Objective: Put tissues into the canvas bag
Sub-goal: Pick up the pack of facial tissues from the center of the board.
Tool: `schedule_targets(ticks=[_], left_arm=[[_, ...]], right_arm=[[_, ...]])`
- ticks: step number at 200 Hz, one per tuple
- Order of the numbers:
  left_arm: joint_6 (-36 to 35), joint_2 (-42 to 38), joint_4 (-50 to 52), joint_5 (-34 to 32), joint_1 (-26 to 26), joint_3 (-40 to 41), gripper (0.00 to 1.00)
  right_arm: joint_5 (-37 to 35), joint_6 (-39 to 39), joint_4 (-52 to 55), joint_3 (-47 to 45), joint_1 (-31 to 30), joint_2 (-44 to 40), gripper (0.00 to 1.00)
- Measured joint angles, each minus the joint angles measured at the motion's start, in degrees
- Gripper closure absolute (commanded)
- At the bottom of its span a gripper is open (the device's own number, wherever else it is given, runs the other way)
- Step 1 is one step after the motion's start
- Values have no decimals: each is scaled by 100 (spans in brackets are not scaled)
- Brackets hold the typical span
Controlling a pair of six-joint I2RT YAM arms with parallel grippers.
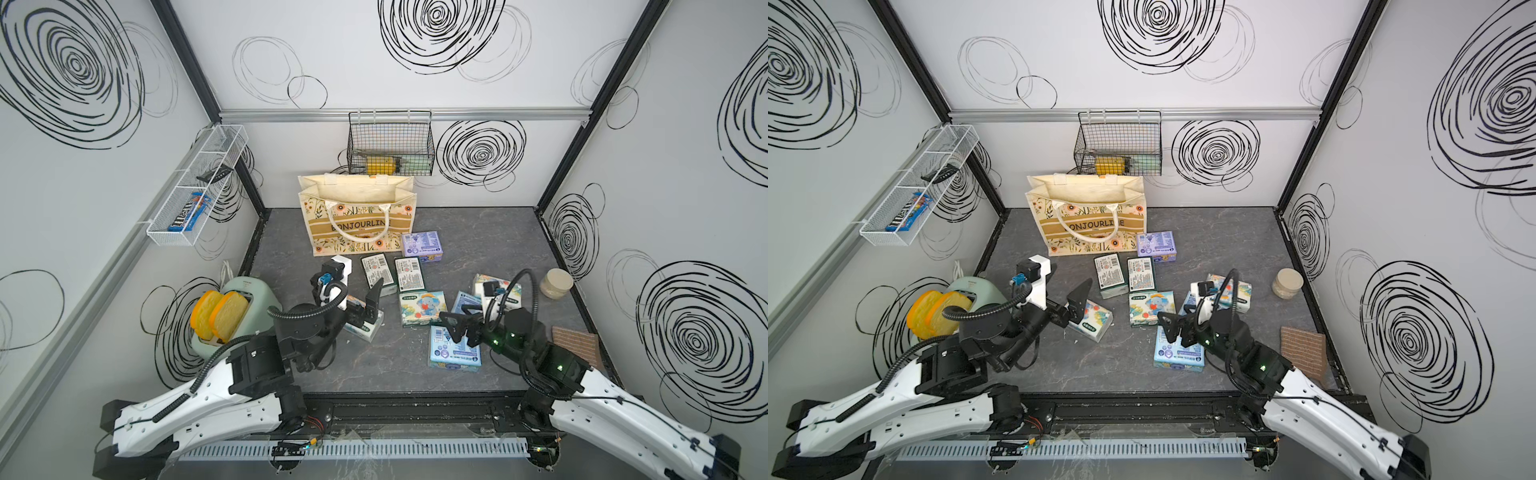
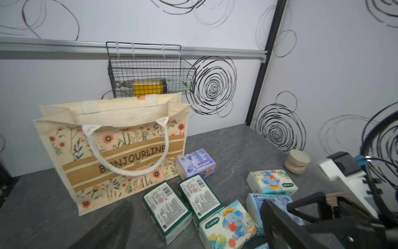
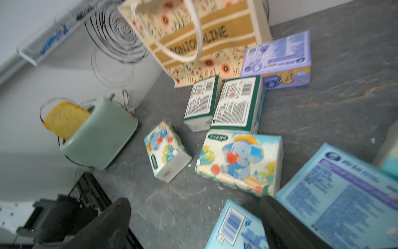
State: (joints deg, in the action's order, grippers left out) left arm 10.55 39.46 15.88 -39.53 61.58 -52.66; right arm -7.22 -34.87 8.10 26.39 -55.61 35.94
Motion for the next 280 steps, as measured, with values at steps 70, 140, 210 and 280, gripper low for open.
schedule_targets(ticks=[70, 140, 210, 280], left_arm=[[442, -389, 857, 1805, -2087, -44, 4], [715, -514, 811, 3622, -2916, 1071, 4], [1493, 1154, 79, 5158, -4336, 1150, 4], [1882, 686, -420, 5230, -3414, 1331, 1]], right_arm=[[-1305, -267, 1023, 540, -1274, 125, 3], [-66, -323, 1766, 535, -216, 411, 3], [-323, -1156, 2074, 481, -223, 409, 3], [-1067, -2841, 3012, 411, -223, 109, 2]])
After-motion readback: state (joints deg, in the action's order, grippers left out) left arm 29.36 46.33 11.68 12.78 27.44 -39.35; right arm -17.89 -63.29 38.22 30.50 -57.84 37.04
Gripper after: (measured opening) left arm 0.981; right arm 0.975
